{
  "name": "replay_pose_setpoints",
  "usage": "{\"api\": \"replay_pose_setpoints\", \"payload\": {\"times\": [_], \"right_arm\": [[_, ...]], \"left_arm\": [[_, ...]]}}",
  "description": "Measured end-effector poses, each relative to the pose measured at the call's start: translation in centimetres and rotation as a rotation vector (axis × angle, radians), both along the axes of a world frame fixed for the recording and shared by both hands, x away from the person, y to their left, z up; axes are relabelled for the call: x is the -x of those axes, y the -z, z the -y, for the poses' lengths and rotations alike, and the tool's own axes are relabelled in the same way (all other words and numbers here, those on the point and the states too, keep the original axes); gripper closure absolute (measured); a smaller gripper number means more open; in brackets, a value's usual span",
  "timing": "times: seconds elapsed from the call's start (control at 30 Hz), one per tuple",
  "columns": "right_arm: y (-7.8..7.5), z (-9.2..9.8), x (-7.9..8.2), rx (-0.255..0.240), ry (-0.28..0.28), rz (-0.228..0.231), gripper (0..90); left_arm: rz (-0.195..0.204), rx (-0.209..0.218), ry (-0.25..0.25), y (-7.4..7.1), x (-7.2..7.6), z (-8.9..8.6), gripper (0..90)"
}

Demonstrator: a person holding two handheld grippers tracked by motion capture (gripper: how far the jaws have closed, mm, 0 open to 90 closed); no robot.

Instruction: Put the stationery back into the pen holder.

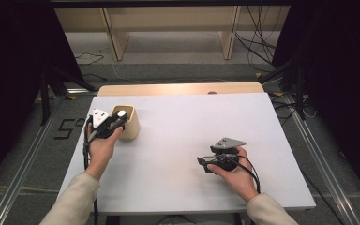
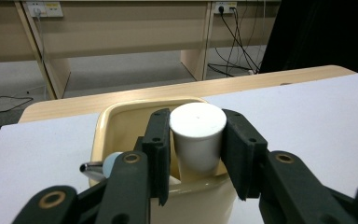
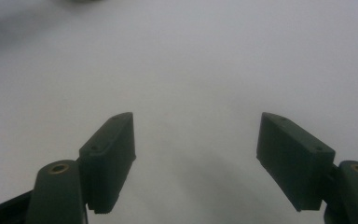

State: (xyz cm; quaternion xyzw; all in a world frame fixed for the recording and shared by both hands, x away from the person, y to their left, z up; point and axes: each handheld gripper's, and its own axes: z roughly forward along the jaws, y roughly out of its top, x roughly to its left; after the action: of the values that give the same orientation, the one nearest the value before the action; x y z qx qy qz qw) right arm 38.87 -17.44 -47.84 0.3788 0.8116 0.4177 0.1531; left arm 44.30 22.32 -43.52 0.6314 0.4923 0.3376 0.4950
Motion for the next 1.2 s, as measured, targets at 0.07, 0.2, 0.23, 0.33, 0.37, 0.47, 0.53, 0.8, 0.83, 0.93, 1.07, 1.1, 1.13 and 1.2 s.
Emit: {"api": "replay_pose_setpoints", "payload": {"times": [0.07, 0.2, 0.23, 0.33, 0.37, 0.47, 0.53, 0.8, 0.83, 0.93, 1.07, 1.1, 1.13, 1.2], "right_arm": [[0.0, 0.1, 0.0, 0.0, 0.003, -0.002, 28.6], [0.0, 0.3, 0.1, -0.001, 0.005, -0.001, 28.5], [0.0, 0.3, 0.1, -0.003, 0.007, -0.001, 28.5], [0.0, 0.4, 0.0, -0.005, 0.011, -0.002, 28.5], [0.0, 0.5, 0.0, -0.003, 0.011, -0.002, 28.5], [0.0, 0.6, 0.1, -0.004, 0.011, -0.002, 28.5], [0.0, 0.7, 0.1, -0.005, 0.014, -0.003, 28.5], [0.0, 1.0, 0.1, -0.005, 0.019, -0.002, 28.5], [0.0, 1.0, 0.1, -0.006, 0.02, -0.004, 28.5], [-0.1, 1.2, 0.2, -0.007, 0.024, -0.002, 28.5], [-0.1, 1.3, 0.2, -0.007, 0.025, -0.003, 28.5], [-0.1, 1.4, 0.2, -0.007, 0.025, -0.003, 28.5], [-0.1, 1.4, 0.2, -0.006, 0.026, -0.004, 28.5], [-0.1, 1.5, 0.2, -0.008, 0.027, -0.003, 28.5]], "left_arm": [[-0.005, -0.009, 0.005, 0.0, 0.1, 0.0, 63.9], [0.009, 0.016, 0.01, -0.3, 0.3, 0.0, 60.2], [0.011, 0.029, 0.012, -0.4, 0.4, 0.1, 58.2], [0.016, 0.026, 0.02, -0.8, 0.5, 0.2, 54.8], [0.018, 0.027, 0.021, -0.9, 0.6, 0.2, 54.1], [0.02, 0.021, 0.03, -1.2, 0.9, 0.4, 51.1], [0.005, 0.039, 0.043, -1.3, 1.1, 0.4, 48.6], [-0.016, 0.042, 0.06, -1.9, 1.7, 0.7, 40.8], [-0.02, 0.043, 0.067, -1.9, 1.8, 0.7, 40.6], [-0.027, 0.055, 0.092, -2.0, 2.2, 0.8, 39.8], [-0.032, 0.045, 0.119, -2.0, 2.9, 0.9, 38.9], [-0.035, 0.047, 0.12, -2.0, 3.0, 1.0, 38.7], [-0.04, 0.038, 0.124, -1.9, 3.2, 1.0, 38.4], [-0.042, 0.036, 0.134, -1.7, 3.4, 1.0, 38.3]]}}
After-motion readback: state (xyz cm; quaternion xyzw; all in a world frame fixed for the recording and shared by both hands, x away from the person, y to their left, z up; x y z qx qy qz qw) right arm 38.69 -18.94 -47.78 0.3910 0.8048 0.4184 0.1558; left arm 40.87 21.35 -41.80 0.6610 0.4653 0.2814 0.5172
